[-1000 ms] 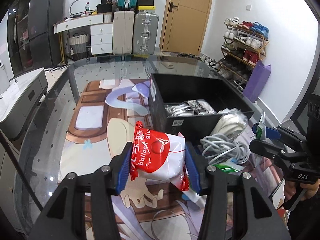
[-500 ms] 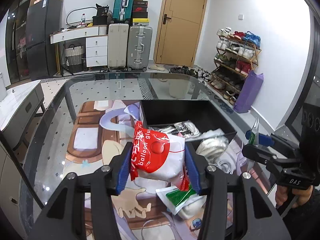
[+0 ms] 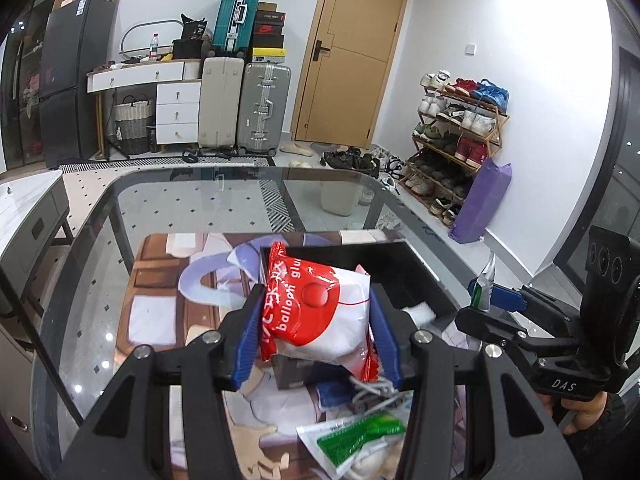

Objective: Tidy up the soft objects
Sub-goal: 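Carry both packets over the black box and release them inside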

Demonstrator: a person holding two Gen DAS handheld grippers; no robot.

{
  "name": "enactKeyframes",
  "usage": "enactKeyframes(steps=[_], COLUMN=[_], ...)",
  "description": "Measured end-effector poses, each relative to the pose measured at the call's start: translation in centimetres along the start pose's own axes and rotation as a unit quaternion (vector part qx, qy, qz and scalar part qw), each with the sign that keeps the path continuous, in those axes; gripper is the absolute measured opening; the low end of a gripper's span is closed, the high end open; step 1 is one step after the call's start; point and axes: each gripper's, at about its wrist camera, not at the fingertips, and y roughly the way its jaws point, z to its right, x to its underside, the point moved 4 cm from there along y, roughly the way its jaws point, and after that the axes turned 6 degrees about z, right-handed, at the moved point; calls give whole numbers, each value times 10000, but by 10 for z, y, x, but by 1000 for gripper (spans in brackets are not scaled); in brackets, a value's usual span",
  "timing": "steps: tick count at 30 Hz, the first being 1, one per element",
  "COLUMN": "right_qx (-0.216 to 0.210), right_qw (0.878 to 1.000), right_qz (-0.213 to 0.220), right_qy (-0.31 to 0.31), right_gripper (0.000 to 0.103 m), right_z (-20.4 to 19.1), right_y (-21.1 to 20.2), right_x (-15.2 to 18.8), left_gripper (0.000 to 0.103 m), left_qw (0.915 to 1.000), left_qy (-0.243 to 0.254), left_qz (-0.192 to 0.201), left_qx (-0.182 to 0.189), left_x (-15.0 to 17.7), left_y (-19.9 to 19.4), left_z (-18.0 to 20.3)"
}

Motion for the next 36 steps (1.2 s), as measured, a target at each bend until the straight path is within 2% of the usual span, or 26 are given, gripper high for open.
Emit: enactKeyframes(steps=[8,18,36], right_qx=[88,91,134], right_qw=[9999,9999,9986], right_qz=[11,-44,-511], right_qy=[-81,-7,-25], right_gripper=[61,61,61], right_z=[-9,-3,19], right_y=[18,35,89], right_x=[-23,-44,-30], left_gripper=[49,49,49], left_qw=[9996,9997,9993], left_qy=[-269,-242,-304], left_qz=[16,33,-193], left_qx=[21,-53,85], left_x=[-12,-13,-10], left_y=[12,26,55], left_z=[-12,-17,-15])
